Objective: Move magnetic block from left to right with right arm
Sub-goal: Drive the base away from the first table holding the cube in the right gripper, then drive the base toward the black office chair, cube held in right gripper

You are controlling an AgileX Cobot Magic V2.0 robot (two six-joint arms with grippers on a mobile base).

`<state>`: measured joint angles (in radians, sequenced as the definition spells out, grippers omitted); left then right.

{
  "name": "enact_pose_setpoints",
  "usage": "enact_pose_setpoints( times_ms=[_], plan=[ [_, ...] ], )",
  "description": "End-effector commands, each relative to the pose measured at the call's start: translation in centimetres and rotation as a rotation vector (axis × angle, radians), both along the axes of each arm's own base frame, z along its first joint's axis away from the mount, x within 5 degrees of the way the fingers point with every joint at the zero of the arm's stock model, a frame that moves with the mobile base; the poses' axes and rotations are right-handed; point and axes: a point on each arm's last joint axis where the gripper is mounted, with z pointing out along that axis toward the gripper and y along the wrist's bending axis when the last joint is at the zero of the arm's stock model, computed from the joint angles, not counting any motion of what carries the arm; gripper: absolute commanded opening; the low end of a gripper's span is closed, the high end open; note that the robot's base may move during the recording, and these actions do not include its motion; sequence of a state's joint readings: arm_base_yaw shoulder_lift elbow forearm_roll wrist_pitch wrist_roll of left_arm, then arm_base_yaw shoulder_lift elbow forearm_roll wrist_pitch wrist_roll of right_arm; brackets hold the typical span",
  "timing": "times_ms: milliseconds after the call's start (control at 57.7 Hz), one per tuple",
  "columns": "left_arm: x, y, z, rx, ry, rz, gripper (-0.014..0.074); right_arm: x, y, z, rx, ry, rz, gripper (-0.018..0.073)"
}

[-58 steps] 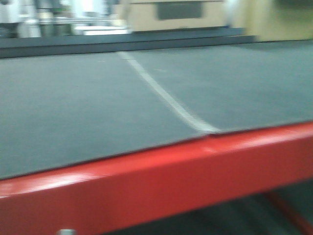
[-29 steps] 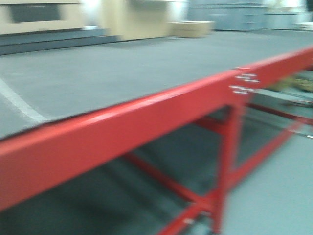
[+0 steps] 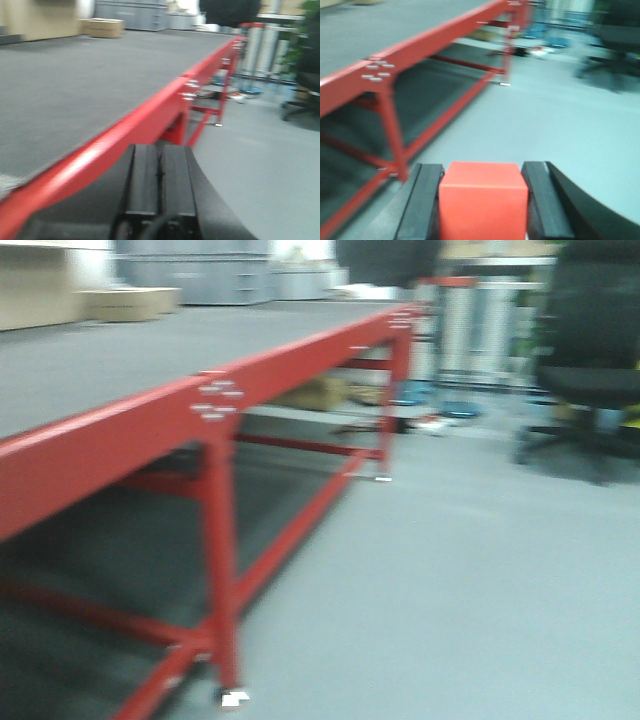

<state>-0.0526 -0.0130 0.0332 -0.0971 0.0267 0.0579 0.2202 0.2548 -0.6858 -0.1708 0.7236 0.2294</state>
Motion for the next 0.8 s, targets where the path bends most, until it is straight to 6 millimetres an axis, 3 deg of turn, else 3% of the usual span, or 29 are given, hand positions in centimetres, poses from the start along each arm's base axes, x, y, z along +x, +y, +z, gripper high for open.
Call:
enact_pose_setpoints(
  times_ms=[0, 780],
  plan=[
    [-0.12, 0.09, 0.53, -0.016, -0.086, 0.009, -0.0126, -0.01, -0.03, 1.63, -0.010, -0.103, -0.003, 0.0224],
    [-0.12, 0.09, 0.53, -0.016, -0.086, 0.009, -0.0126, -0.01, -0.03, 1.63, -0.010, -0.103, -0.003, 0.0224]
  ],
)
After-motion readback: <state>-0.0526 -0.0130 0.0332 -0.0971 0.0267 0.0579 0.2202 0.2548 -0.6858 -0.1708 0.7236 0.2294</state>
